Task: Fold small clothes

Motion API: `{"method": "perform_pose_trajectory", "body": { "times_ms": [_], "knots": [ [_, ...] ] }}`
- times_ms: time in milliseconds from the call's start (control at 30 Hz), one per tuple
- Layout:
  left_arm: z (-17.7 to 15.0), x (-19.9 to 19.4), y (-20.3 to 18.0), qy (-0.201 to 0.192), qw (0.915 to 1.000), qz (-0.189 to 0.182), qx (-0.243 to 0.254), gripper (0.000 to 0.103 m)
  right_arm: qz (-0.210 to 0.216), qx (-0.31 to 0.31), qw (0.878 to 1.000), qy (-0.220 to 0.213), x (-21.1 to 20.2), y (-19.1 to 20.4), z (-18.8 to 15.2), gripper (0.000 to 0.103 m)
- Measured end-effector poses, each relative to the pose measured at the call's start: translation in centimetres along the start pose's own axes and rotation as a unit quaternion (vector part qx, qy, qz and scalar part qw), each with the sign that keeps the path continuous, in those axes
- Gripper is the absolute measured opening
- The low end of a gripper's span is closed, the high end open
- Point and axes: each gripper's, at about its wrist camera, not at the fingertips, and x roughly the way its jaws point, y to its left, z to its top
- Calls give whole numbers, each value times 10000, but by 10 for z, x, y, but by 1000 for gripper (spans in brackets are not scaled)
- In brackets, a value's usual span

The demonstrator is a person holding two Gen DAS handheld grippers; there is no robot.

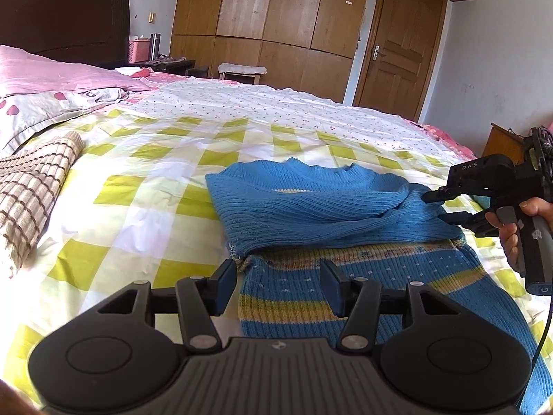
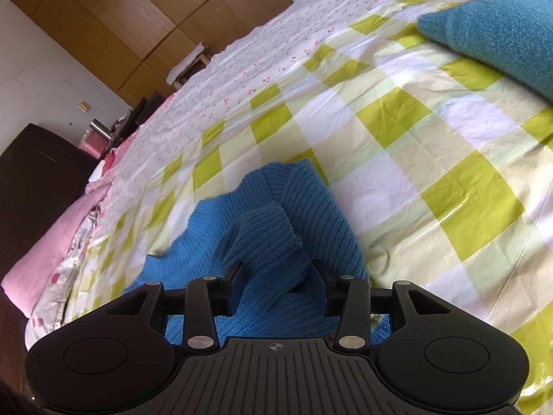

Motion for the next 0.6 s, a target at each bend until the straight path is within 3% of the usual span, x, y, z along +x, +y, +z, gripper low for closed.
{"method": "perform_pose_trajectory", "body": {
  "times_ms": [67, 133, 200, 367, 467, 533, 600],
  "knots": [
    [0, 1, 0, 11, 10000, 5, 1, 58, 65, -4, 10000, 14, 0, 2, 2, 35],
    [-1, 1, 0, 4, 10000, 26, 7, 58, 127, -95, 9999, 5, -2, 5, 4, 18],
    [-1, 1, 0, -15, 10000, 47, -1, 58, 192, -188, 9996, -55, -9, 10, 5, 12],
    [9, 4, 0, -4, 9998, -75, -196, 58, 630, -316, 9971, -283, -41, 22, 11, 10],
    [20, 7, -8, -169, 9998, -92, -34, 58, 835, -327, 9947, -495, -63, 25, 12, 10],
    [28, 15, -13, -240, 9996, -57, 110, 63, 654, -581, 9946, -566, -65, 25, 10, 10],
    [33, 26, -17, -297, 9994, 35, 192, 63, -90, -1037, 9933, -493, -51, 24, 7, 10]
  ]
}}
